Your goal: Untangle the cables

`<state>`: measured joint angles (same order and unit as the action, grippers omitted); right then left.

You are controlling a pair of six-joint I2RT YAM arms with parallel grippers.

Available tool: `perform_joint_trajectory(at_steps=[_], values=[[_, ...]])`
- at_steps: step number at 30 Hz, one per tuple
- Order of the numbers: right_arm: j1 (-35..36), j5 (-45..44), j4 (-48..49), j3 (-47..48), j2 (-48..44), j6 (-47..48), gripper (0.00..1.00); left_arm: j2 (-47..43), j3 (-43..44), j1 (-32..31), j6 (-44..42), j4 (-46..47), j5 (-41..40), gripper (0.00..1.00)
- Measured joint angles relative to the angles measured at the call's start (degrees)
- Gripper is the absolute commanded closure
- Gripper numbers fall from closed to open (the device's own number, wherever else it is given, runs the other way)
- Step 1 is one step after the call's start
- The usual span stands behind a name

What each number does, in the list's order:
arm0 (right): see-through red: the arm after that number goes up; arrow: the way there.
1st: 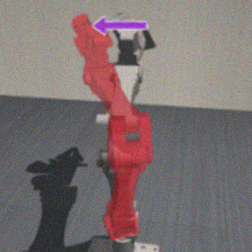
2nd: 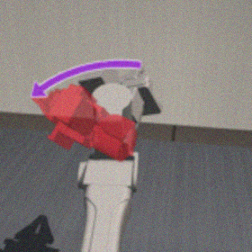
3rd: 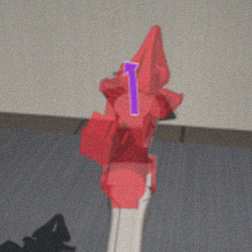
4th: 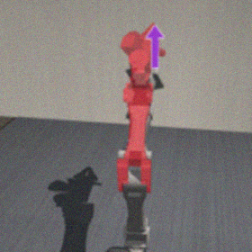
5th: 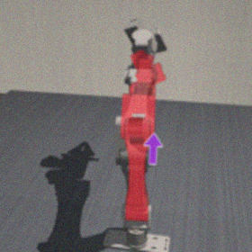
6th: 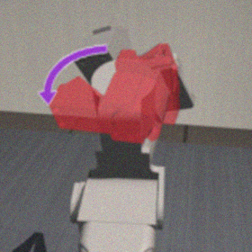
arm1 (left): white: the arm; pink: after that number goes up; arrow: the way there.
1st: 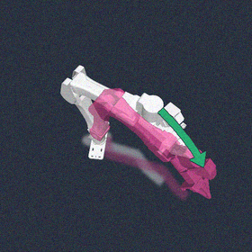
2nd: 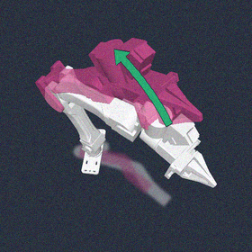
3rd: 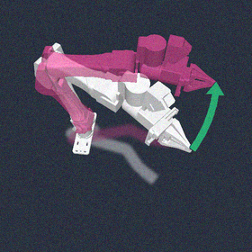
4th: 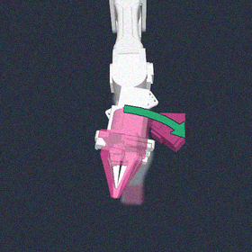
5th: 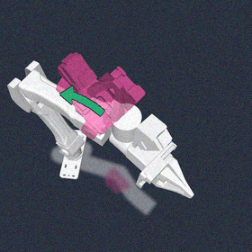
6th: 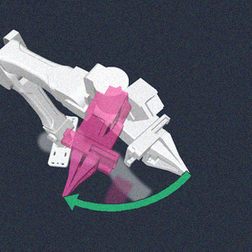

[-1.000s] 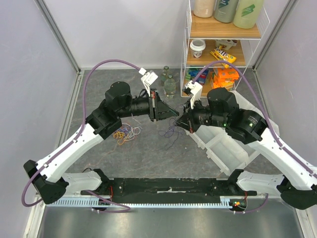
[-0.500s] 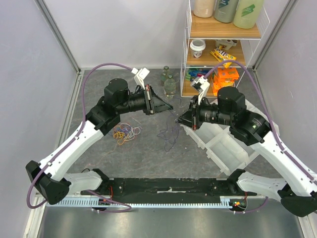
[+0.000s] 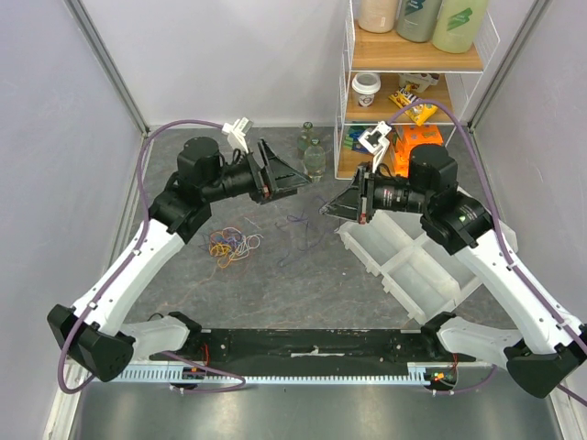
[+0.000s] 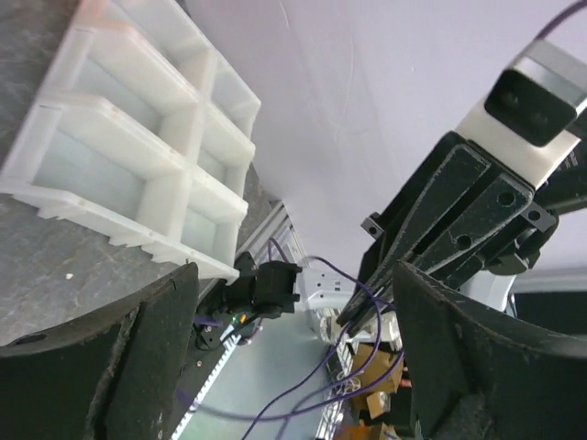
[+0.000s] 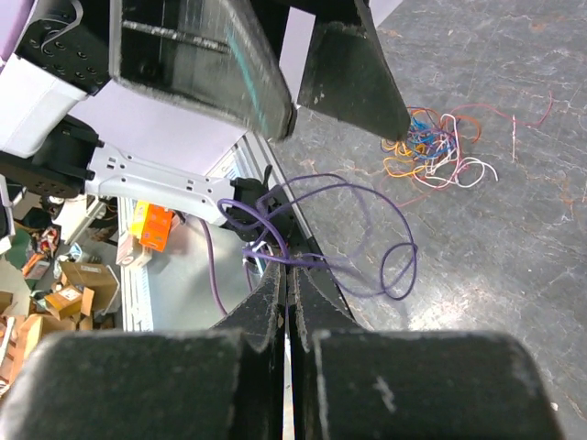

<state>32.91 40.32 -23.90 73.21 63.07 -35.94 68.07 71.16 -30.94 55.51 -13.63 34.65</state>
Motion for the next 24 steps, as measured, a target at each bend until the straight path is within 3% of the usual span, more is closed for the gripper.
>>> perform_joint_trajectory(at_steps=[7, 13, 17, 24], values=[[-2.2, 0.6, -0.3, 0.3, 0.5, -1.6, 1.0, -4.5, 0.1, 4.7, -1.1, -7.4, -4.6, 0.09], [-3.1, -7.0, -9.6, 7.1, 4.0, 1.6, 1.0, -10.0, 0.7, 5.2, -5.7, -18.7, -15.4, 0.08], [-4.5, -15.4, -17.0, 13.8, 6.2, 3.2, 1.0, -11.4, 0.7, 5.4, -9.1, -22.6, -19.8, 0.07], [-6.8, -42.2, -28.8, 26.2, 10.1, 4.5, 1.0, -7.7, 2.0, 5.4, -15.2, -24.3, -20.3, 0.07]])
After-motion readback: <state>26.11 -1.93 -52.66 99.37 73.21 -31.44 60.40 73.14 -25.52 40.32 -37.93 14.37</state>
